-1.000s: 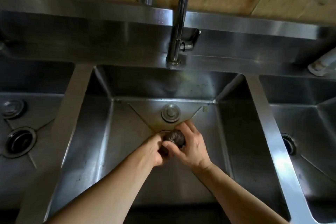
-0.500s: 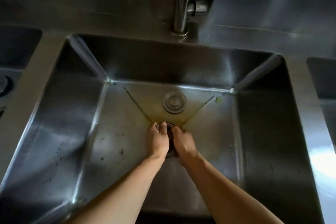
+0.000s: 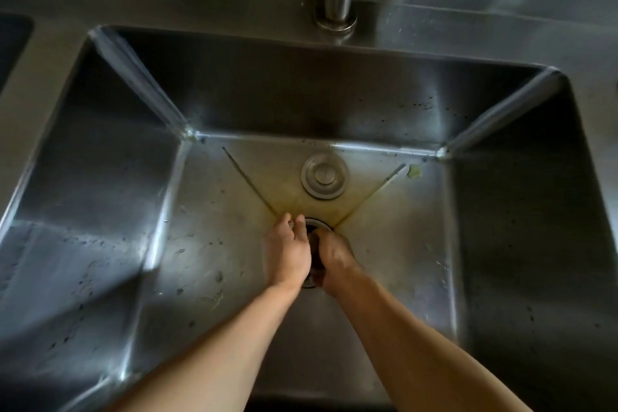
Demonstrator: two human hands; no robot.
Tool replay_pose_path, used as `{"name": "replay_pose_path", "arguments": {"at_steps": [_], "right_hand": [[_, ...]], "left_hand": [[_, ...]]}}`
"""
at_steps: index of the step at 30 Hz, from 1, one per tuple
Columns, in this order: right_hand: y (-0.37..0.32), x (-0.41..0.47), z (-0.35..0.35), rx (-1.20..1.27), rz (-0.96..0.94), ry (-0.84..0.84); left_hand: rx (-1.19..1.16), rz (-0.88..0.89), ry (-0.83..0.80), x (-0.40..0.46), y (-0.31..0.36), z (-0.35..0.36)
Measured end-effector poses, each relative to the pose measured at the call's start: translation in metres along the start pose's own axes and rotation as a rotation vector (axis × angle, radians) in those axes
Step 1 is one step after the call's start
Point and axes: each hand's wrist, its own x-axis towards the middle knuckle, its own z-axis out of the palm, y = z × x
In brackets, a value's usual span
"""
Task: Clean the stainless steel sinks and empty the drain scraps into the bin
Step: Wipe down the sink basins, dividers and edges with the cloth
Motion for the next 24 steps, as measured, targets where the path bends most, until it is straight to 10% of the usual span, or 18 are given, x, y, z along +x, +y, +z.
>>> {"name": "replay_pose_path", "arguments": {"at_steps": [6, 12, 16, 20, 24], "right_hand": [[0.001, -0.022, -0.010, -0.006, -0.053, -0.036], [0.005, -0.064, -0.028, 0.110, -0.151, -0.177], [0.018, -0.084, -0.051, -0.137, -0.533, -0.342], [0.018, -0.090, -0.066, -0.806, -1.150, -0.204], [0.004, -0.082, -0.058, -0.922, -1.562, 0.001]], "left_hand": [[-0.005, 0.081, -0.142, -0.012, -0.005, -0.018], [-0.118, -0.258, -0.156, -0.013, 0.006, -0.038], [-0.502, -0.691, -0.300, -0.012, 0.026, -0.055], [-0.564, -0.928, -0.424, -0.016, 0.039, -0.072], [-0.527, -0.963, -0.533, -0.030, 0.041, -0.075]]}}
